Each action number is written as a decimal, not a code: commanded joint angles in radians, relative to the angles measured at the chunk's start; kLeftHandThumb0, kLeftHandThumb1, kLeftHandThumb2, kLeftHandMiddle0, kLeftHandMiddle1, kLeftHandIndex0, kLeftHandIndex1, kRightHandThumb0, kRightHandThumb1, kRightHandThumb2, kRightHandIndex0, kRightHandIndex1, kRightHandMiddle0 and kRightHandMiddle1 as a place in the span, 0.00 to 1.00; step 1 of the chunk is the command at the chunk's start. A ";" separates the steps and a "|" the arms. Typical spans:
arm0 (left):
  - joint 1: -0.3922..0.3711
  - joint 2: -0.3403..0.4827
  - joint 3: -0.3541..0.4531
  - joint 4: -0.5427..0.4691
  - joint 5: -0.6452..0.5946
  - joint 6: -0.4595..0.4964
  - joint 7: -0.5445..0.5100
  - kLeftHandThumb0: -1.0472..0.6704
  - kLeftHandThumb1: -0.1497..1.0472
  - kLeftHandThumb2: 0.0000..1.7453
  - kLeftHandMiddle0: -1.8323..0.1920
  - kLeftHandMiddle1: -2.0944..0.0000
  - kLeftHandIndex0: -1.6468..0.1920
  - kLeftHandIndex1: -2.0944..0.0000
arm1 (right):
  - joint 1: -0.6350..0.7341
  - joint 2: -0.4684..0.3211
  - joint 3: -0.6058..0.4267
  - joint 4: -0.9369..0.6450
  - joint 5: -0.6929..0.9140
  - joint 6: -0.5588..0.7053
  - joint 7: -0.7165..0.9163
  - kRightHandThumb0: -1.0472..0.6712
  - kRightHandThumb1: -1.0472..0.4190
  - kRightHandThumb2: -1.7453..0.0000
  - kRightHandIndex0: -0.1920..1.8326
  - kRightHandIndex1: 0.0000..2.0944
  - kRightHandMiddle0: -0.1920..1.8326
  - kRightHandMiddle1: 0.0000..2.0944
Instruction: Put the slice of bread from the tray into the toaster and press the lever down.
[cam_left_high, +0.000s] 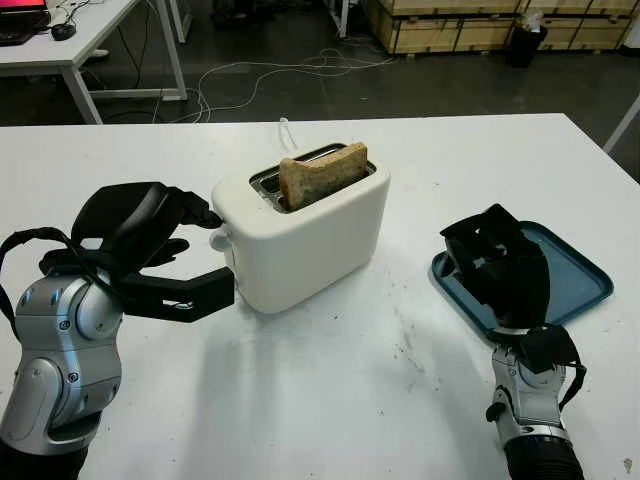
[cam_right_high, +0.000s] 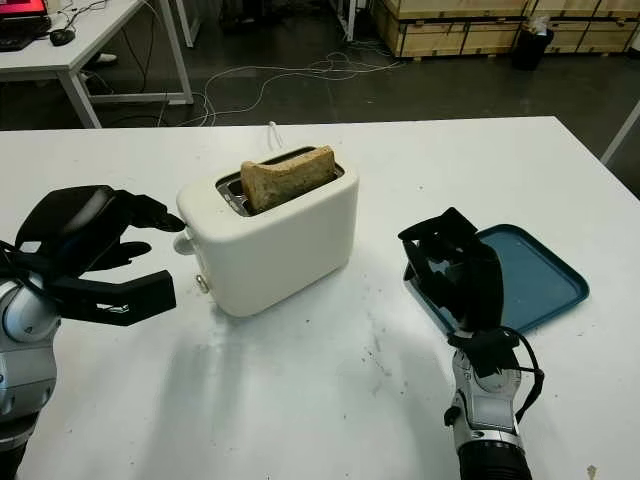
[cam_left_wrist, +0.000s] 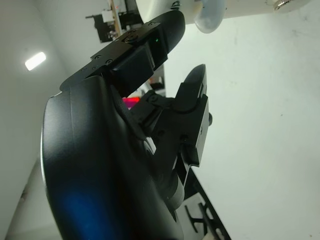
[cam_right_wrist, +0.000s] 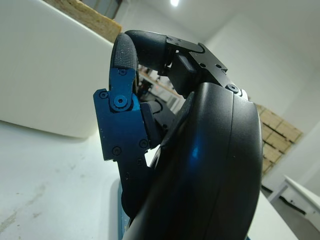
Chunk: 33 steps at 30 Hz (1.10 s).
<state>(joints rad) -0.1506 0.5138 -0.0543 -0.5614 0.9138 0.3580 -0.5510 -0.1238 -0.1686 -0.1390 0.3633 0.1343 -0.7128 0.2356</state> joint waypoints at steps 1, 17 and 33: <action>-0.016 0.004 -0.010 0.003 0.015 -0.003 0.000 0.66 0.89 0.02 0.41 0.27 0.33 0.99 | 0.000 0.004 0.002 -0.009 0.005 0.008 0.000 0.40 0.09 0.82 0.56 0.83 0.40 0.83; -0.010 -0.012 -0.003 -0.010 -0.027 -0.013 0.002 0.66 0.89 0.04 0.43 0.23 0.29 0.99 | -0.001 0.003 0.003 -0.002 0.001 0.006 -0.002 0.40 0.09 0.82 0.56 0.83 0.40 0.83; -0.001 0.007 -0.022 0.052 0.004 -0.030 0.037 0.66 0.89 0.02 0.46 0.19 0.16 0.95 | 0.005 0.002 0.003 -0.019 0.009 0.025 0.001 0.40 0.09 0.83 0.57 0.83 0.41 0.83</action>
<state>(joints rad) -0.1503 0.5103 -0.0652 -0.5271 0.9018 0.3366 -0.5213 -0.1202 -0.1687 -0.1390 0.3610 0.1382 -0.7031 0.2356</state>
